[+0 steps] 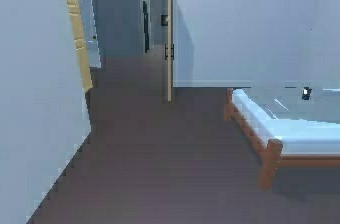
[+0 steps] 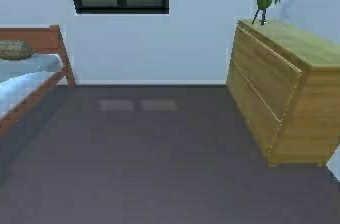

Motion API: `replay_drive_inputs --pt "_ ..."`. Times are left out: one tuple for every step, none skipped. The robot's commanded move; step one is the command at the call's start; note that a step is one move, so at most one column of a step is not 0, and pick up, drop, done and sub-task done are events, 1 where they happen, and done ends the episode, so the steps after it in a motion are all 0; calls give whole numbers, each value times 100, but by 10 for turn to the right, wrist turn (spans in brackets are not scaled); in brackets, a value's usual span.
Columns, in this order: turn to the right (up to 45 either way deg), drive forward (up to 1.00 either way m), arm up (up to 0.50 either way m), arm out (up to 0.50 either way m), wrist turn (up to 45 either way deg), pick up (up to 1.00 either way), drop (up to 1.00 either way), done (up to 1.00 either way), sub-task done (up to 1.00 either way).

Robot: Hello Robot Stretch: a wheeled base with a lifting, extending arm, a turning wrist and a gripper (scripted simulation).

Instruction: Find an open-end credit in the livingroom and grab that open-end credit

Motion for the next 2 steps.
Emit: replay_drive_inputs --pt "-120 0 0 0 0 0 0 0 0" --pt "0 100 0 0 0 0 0 0 0"
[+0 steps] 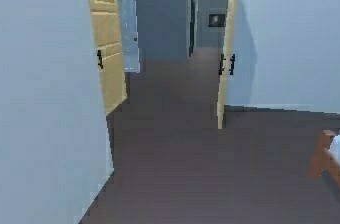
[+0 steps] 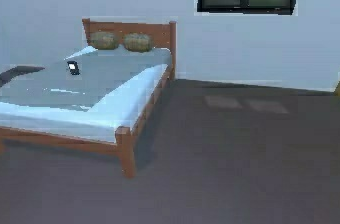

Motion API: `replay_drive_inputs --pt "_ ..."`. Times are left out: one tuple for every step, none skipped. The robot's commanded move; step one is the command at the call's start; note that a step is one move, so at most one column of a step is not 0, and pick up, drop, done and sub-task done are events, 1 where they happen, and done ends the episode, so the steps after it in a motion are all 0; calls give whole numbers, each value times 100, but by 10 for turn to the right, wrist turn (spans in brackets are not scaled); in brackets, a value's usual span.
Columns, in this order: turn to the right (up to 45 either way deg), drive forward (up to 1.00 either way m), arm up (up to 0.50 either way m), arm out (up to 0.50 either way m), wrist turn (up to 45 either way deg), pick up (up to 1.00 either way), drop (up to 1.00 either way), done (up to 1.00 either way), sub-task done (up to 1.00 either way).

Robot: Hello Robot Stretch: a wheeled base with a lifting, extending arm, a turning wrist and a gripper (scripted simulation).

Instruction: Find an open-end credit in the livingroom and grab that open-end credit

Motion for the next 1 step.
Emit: replay_drive_inputs --pt "0 100 0 0 0 0 0 0 0"
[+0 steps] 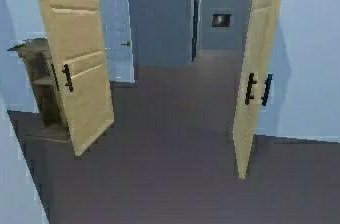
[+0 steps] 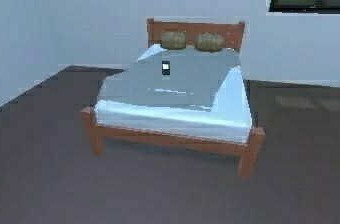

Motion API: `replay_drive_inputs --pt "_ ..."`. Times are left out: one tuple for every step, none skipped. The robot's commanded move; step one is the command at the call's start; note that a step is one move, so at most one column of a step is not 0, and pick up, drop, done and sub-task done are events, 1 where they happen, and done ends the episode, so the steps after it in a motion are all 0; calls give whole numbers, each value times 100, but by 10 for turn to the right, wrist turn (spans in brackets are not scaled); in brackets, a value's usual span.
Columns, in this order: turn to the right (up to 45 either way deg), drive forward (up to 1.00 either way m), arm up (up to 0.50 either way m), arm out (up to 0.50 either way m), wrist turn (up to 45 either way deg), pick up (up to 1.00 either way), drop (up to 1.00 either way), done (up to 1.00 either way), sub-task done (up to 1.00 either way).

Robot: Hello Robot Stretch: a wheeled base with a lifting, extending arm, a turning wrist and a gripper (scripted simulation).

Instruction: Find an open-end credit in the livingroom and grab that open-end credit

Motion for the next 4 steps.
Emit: replay_drive_inputs --pt "0 100 0 0 0 0 0 0 0" --pt "-30 0 0 0 0 0 0 0 0" --pt "0 100 0 0 0 0 0 0 0" --pt "-60 0 0 0 0 0 0 0 0"
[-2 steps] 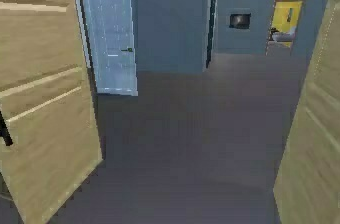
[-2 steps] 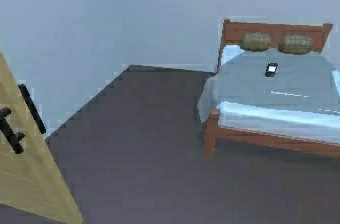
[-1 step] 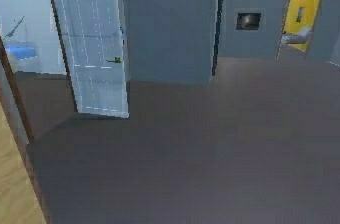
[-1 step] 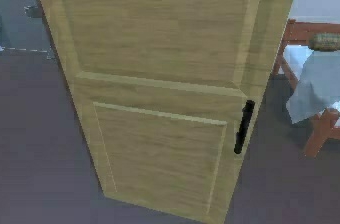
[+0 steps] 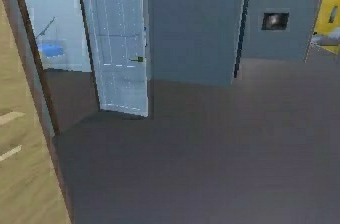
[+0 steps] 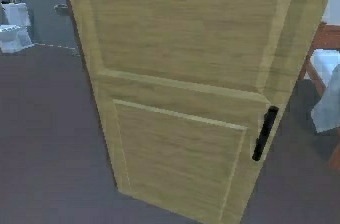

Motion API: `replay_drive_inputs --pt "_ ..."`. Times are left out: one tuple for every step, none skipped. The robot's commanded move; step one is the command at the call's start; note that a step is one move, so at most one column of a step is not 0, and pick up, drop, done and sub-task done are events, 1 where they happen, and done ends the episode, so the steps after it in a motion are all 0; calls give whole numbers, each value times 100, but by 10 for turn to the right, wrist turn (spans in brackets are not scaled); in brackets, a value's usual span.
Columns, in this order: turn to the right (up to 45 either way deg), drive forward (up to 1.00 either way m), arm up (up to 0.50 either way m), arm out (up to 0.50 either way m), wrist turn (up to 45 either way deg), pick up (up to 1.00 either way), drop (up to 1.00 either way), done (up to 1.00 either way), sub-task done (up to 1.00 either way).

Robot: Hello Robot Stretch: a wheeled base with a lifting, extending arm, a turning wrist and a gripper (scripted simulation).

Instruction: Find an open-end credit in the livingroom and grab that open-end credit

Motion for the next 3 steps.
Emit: replay_drive_inputs --pt "0 15 0 0 0 0 0 0 0" --pt "450 0 0 0 0 0 0 0 0" --pt "90 0 0 0 0 0 0 0 0"
